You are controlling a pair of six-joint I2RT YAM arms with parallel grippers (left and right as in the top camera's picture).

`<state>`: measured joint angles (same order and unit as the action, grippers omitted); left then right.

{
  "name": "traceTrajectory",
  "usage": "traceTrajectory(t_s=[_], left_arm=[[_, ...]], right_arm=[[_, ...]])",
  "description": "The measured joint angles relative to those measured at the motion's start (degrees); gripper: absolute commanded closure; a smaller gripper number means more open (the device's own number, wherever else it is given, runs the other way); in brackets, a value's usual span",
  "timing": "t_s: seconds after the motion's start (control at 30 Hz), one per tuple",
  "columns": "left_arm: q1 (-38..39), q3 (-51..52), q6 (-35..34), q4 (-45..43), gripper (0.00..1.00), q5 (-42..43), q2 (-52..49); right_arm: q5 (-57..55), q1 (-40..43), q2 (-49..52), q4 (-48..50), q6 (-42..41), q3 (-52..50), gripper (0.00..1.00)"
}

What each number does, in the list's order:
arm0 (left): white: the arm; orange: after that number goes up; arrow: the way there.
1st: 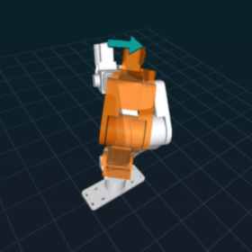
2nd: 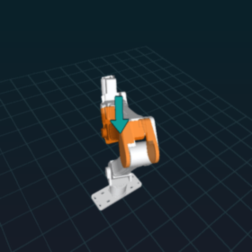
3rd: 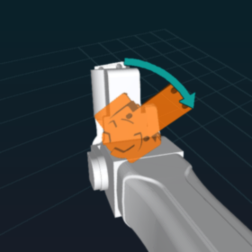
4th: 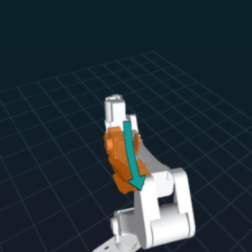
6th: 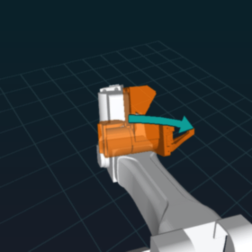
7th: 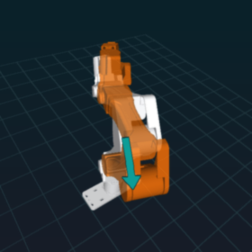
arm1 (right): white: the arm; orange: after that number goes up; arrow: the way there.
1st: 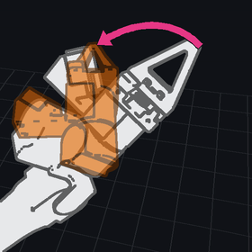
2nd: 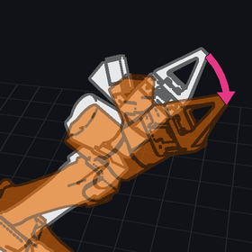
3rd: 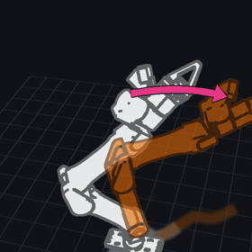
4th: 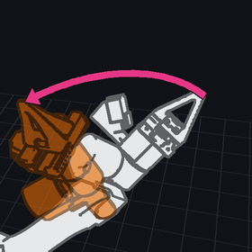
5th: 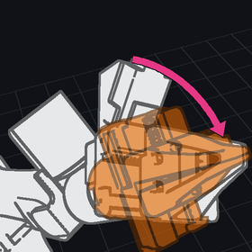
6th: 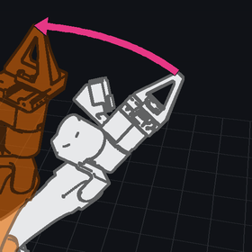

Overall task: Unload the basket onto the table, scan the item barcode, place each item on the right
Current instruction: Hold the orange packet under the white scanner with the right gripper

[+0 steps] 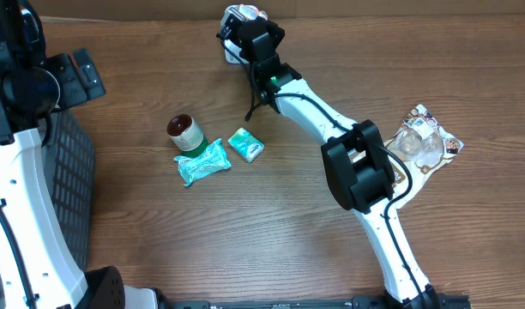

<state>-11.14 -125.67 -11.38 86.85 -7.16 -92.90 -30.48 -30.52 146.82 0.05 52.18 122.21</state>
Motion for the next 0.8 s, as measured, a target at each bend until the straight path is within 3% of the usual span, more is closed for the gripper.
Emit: traceTrajectory(t_s=[0.37,0.57,0.8], left_arm=[[0.0,0.0,0.0,0.0,0.0,-0.02,0.0],[0.0,0.0,0.0,-0.02,0.01,-0.02,0.0],[0.0,0.0,0.02,0.0,0.01,0.0,0.0]], right_arm=[[1.64,-0.24,-0.39,-3.91,-3.45,0.0,0.96],[7.65,-0.31,-4.74,-12.83,-12.0,-0.02,0.96],[15.82,-0.04,-17.97,-24.24,-23.41,-0.02,0.96]])
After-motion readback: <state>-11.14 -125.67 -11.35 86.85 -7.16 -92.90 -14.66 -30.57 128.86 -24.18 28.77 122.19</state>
